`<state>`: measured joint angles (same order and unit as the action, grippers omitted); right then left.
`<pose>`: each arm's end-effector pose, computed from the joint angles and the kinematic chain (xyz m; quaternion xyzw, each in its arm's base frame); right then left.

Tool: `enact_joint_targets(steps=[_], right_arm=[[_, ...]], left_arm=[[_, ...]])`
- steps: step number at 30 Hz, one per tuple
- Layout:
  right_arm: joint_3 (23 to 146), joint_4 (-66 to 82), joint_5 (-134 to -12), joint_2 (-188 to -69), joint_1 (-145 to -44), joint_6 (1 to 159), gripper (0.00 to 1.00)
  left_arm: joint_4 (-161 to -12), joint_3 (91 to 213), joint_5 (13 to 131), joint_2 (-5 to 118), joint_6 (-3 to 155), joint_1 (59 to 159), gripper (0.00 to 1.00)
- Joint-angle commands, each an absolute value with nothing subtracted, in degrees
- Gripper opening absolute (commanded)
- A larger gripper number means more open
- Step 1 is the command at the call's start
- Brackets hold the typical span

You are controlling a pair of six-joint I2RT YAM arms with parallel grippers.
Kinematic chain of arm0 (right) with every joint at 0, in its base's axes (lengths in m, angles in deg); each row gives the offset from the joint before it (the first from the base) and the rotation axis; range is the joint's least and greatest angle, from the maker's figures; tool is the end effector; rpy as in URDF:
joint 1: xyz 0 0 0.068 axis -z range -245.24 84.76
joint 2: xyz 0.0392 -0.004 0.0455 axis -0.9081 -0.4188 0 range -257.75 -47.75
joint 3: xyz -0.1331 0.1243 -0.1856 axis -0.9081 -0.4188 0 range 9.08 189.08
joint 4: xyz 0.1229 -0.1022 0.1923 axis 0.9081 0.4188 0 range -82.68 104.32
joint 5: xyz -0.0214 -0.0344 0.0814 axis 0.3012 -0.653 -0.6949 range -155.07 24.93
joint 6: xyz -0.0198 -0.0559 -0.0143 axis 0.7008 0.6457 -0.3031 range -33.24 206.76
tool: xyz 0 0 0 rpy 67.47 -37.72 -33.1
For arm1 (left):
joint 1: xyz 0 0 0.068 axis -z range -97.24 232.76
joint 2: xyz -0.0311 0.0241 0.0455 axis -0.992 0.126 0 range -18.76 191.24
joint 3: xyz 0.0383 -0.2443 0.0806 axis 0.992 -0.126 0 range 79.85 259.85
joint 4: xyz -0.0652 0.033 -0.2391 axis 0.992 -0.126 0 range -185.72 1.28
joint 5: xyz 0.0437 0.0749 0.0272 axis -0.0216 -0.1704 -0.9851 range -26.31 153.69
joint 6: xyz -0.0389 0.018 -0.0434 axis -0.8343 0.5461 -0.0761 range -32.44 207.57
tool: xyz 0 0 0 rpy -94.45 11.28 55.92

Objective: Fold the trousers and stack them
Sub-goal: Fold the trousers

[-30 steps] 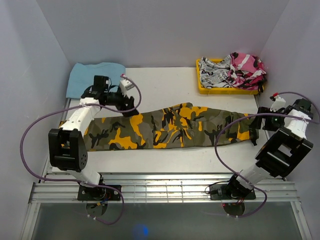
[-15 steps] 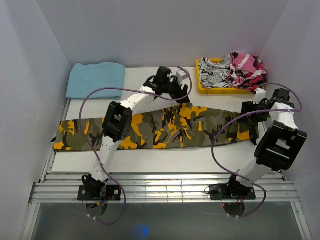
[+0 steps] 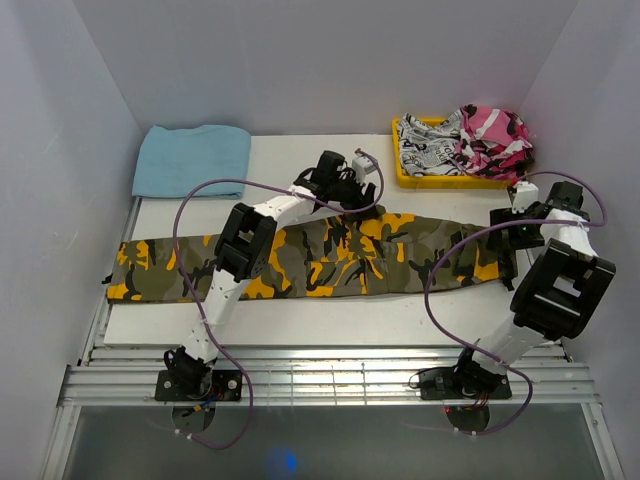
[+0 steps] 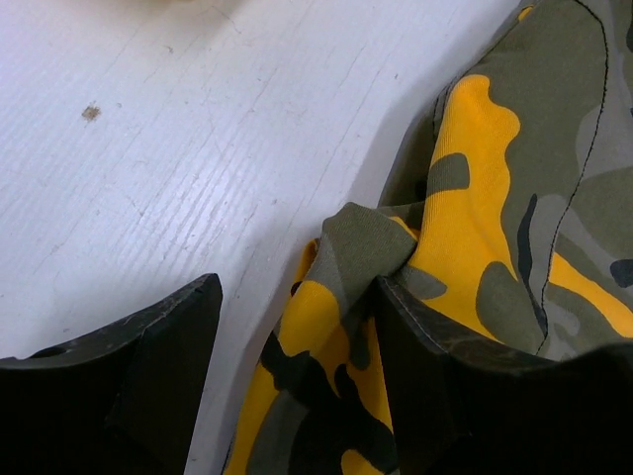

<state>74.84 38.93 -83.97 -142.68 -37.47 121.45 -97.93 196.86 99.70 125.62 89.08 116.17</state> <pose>0.3001 -0.1413 0.2000 -0.0989 0.9503 0.0068 0.2951 0.4420 -0.3236 0.1399 0.3874 0.7687 -0.3830 0.3352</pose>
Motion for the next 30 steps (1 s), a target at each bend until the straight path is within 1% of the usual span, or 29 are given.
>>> enact_joint_targets(steps=[1, 6, 9, 12, 13, 14, 16, 17, 18, 20, 22, 29, 30], right_arm=[[75.1, 36.3, -80.4, -140.6, -36.0, 120.7, 0.88], [75.6, 36.4, -79.8, -144.2, -34.4, 119.6, 0.88], [75.6, 36.0, -83.6, -146.4, -33.4, 118.4, 0.88], [76.4, 36.1, -87.2, -148.8, -33.2, 117.7, 0.84], [76.6, 36.0, -87.8, -149.5, -33.2, 117.7, 0.81], [76.8, 36.1, -88.4, -151.1, -33.0, 117.5, 0.74], [77.4, 36.3, -89.4, -152.4, -33.0, 116.9, 0.64], [77.5, 36.2, -89.7, -153.2, -32.9, 116.9, 0.55], [77.3, 36.1, -89.9, -153.5, -32.9, 116.9, 0.50], [77.0, 36.2, -90.2, -153.8, -32.9, 116.9, 0.41], [77.0, 36.1, -90.1, -153.9, -32.8, 116.9, 0.37], [76.8, 36.3, -89.3, -154.0, -32.8, 117.3, 0.33], [76.7, 36.3, -89.2, -154.1, -32.7, 117.5, 0.31]], left_arm=[[-91.7, 192.9, 102.2, 118.4, 88.2, 116.5, 0.74], [-89.5, 192.7, 103.4, 118.2, 86.1, 116.8, 0.73], [-87.3, 192.5, 103.5, 118.4, 84.7, 116.8, 0.72], [-85.9, 191.9, 103.2, 118.6, 84.0, 116.8, 0.72], [-85.7, 191.9, 103.1, 118.8, 83.6, 116.8, 0.71], [-85.7, 192.1, 103.1, 119.2, 83.3, 116.8, 0.70], [-84.7, 192.2, 103.0, 119.5, 82.0, 116.8, 0.70], [-84.2, 192.3, 103.1, 119.7, 81.7, 116.8, 0.70], [-83.6, 192.4, 103.5, 119.8, 81.6, 116.8, 0.69], [-84.1, 193.9, 103.9, 120.9, 81.2, 116.9, 0.63], [-85.1, 194.7, 104.3, 121.4, 81.1, 116.9, 0.59], [-86.3, 193.7, 105.6, 121.0, 81.9, 116.9, 0.63], [-86.7, 193.8, 105.4, 121.1, 82.1, 116.9, 0.62]])
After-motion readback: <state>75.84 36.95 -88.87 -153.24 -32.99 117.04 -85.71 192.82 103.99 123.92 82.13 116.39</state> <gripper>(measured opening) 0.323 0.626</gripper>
